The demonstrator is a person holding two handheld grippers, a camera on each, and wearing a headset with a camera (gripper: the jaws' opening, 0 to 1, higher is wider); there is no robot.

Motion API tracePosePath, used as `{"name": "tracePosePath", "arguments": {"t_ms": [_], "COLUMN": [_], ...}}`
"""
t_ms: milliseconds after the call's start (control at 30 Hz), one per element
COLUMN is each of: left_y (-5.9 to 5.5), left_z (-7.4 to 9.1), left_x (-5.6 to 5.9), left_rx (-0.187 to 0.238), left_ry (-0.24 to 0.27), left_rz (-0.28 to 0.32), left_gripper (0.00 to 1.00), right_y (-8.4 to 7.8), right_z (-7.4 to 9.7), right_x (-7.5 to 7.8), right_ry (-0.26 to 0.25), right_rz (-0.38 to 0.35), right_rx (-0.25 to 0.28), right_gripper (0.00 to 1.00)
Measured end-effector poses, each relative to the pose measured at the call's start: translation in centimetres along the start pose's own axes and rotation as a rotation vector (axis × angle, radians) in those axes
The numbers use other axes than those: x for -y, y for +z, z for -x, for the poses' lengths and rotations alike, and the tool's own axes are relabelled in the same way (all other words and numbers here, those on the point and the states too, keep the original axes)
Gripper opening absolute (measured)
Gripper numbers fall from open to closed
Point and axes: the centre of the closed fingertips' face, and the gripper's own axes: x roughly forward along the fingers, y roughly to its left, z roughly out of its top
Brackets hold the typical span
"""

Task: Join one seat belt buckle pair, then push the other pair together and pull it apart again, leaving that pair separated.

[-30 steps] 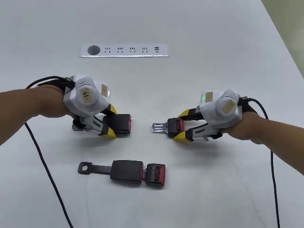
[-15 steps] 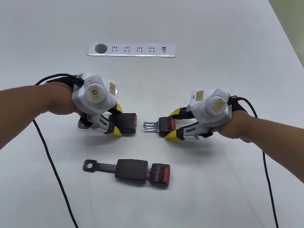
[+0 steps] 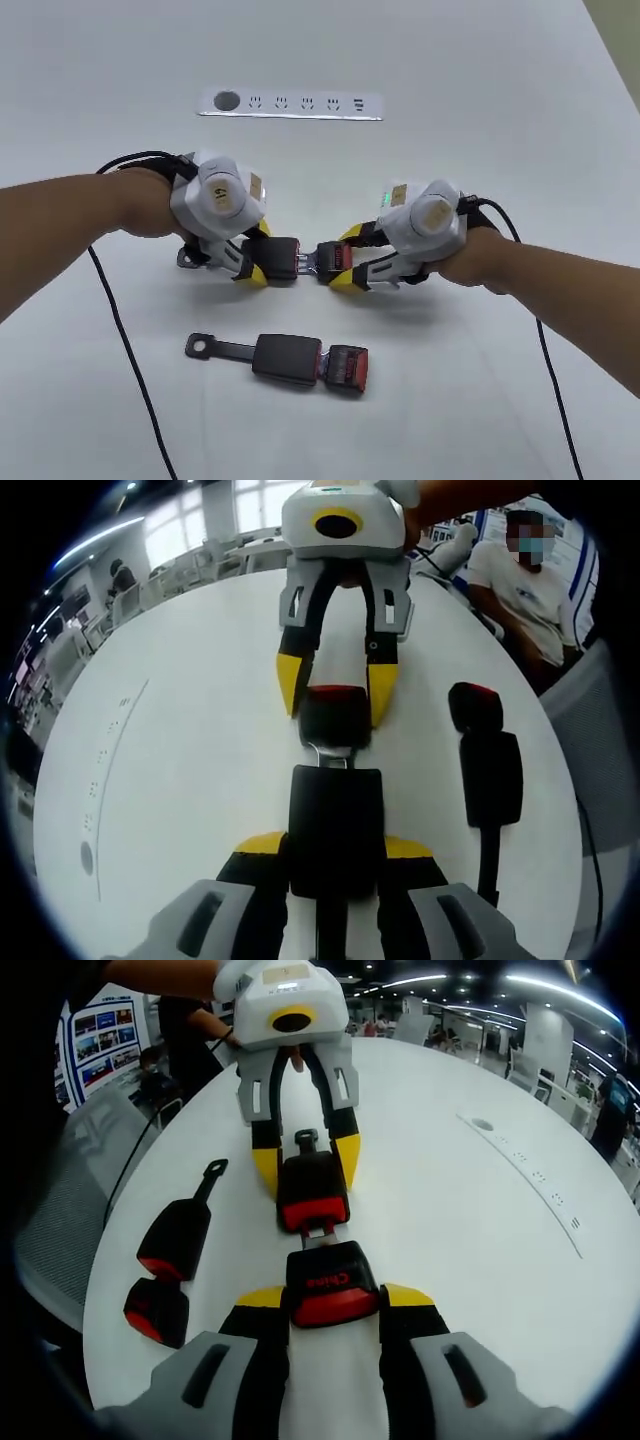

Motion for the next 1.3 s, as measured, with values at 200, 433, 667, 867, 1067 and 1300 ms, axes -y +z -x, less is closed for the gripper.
{"name": "tracePosePath", "arguments": {"t_ms": [200,433,667,867,1067,1300], "left_y": [-0.1,-0.1,-0.1,0.0,0.1,0.1], "left_z": [0.0,-0.1,0.0,0.0,0.1,0.0], "left_x": [-0.1,-0.1,0.2,0.2,0.3,0.3], "left_rx": [0.001,-0.038,-0.037,-0.037,-0.041,-0.048], "left_ry": [-0.004,-0.017,-0.013,-0.01,-0.012,-0.012], "left_rz": [-0.007,-0.03,-0.026,-0.017,-0.019,-0.022], "left_gripper": [0.34,0.34,0.34,0.34,0.34,0.34], "right_y": [-0.1,-0.2,-0.3,0.2,0.7,0.8], "right_z": [-0.2,-0.7,-0.8,-1.6,-2.1,-2.2], "right_x": [-0.3,0.1,0.2,0.2,0.1,-0.1], "right_ry": [0.007,0.017,0.014,0.009,0.0,-0.027], "right_rz": [-0.004,-0.003,-0.013,-0.017,-0.019,-0.035], "right_rx": [-0.003,-0.016,-0.022,-0.017,-0.022,-0.045], "right_gripper": [0.33,0.33,0.33,0.33,0.33,0.33]}}
